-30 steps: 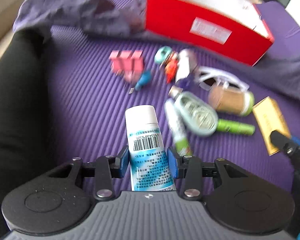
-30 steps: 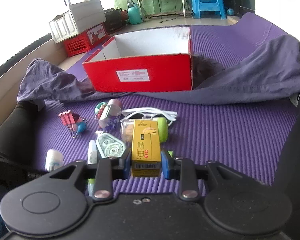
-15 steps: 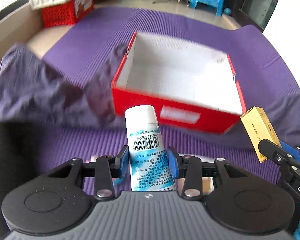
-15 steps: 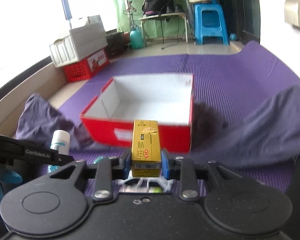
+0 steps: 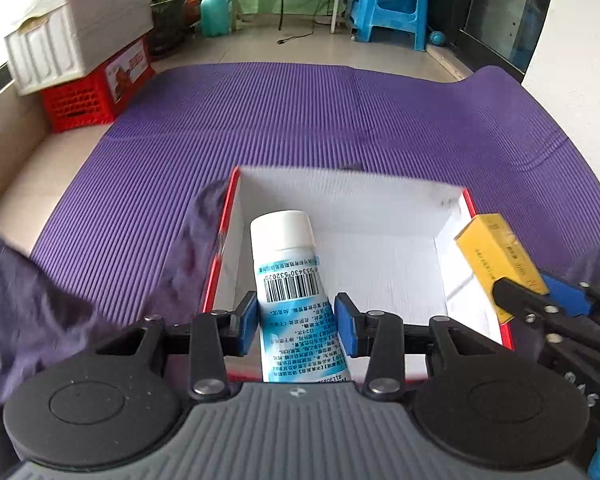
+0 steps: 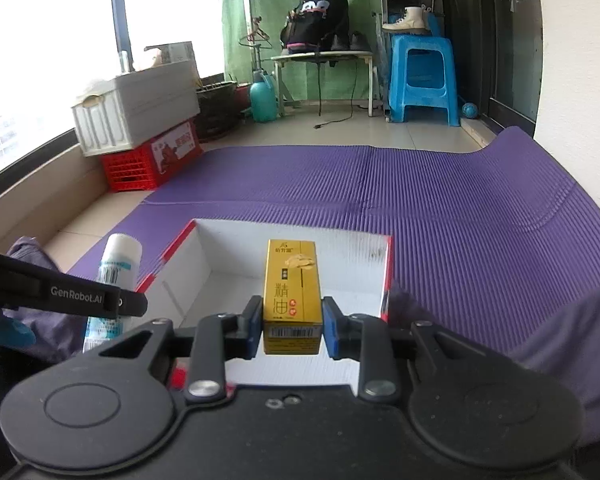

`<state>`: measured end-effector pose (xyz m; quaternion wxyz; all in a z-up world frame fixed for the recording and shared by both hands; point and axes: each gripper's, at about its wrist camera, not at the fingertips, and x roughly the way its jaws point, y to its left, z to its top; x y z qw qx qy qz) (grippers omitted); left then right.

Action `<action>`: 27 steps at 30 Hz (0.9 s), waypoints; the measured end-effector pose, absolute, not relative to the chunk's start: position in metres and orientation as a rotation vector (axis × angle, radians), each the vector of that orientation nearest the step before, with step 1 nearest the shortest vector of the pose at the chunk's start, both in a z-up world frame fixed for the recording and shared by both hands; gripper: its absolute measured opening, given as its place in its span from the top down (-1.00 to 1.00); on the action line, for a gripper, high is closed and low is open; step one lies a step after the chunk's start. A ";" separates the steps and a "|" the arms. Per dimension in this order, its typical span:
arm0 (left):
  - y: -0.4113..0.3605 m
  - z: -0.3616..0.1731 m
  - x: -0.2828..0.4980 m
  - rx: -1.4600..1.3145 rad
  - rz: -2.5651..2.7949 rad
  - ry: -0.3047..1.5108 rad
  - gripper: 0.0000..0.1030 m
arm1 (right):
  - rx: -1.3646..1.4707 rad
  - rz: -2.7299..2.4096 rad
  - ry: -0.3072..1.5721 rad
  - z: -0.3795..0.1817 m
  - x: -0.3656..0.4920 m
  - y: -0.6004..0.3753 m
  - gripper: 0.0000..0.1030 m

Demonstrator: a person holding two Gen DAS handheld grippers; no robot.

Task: Organize rigid objects
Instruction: 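Carry the tube with the left gripper while the right gripper carries the box into the red shoebox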

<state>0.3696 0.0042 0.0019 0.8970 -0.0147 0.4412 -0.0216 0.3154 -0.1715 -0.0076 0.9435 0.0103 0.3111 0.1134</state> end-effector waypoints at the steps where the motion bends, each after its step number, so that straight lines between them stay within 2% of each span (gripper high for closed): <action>1: 0.003 0.000 0.378 -0.028 -0.048 0.917 0.22 | 0.019 0.224 0.643 -0.011 0.325 -0.170 0.44; 11: -0.014 -0.055 0.466 0.041 -0.078 1.027 0.22 | 0.005 0.173 0.801 -0.065 0.402 -0.156 0.44; 20: -0.029 -0.111 0.497 0.080 -0.094 1.151 0.22 | -0.031 0.173 0.974 -0.115 0.432 -0.137 0.45; 27: -0.038 -0.136 0.510 0.090 -0.094 1.245 0.21 | -0.051 0.174 1.082 -0.131 0.441 -0.135 0.45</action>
